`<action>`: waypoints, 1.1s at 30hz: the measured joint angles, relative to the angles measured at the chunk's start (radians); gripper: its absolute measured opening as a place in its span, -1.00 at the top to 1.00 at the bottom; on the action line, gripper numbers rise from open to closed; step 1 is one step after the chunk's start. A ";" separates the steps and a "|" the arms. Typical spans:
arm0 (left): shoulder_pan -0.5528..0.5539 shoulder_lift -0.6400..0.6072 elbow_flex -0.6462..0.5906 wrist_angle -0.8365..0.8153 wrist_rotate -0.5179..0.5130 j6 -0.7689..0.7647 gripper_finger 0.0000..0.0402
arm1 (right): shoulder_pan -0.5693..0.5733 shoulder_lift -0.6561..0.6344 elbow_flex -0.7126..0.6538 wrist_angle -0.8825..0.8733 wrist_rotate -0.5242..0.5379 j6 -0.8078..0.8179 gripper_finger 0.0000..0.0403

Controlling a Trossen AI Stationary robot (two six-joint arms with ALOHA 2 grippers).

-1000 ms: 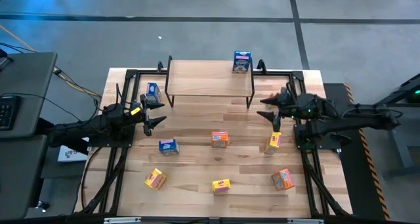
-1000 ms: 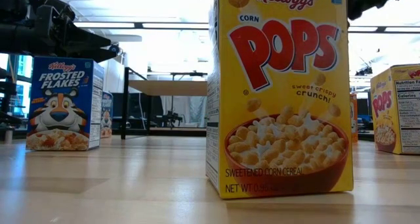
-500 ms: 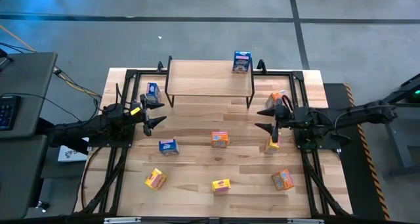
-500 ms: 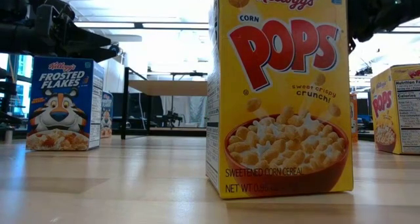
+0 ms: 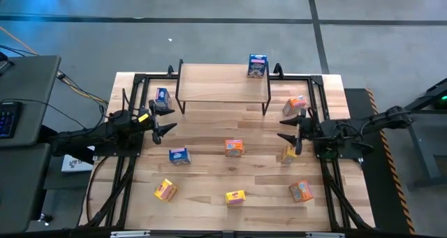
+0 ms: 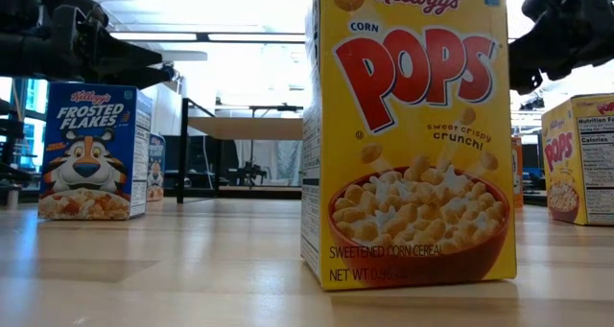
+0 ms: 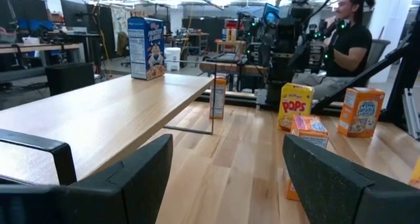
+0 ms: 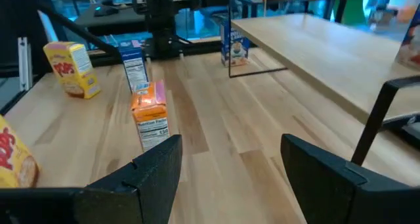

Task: Stack cereal on shelf
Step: Put the middle orange cereal box on the shelf

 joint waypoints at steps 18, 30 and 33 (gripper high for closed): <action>0.000 0.000 0.000 0.042 0.000 -0.082 -0.40 | 0.001 -0.279 -0.072 0.014 -0.069 -0.240 -0.25; 0.000 0.000 0.000 0.177 0.023 -0.081 -0.40 | 0.001 -0.317 -0.072 -0.081 -0.090 -0.174 -0.25; 0.000 0.000 0.017 0.186 0.030 -0.074 -0.40 | 0.001 -0.317 -0.077 -0.089 -0.091 -0.161 -0.25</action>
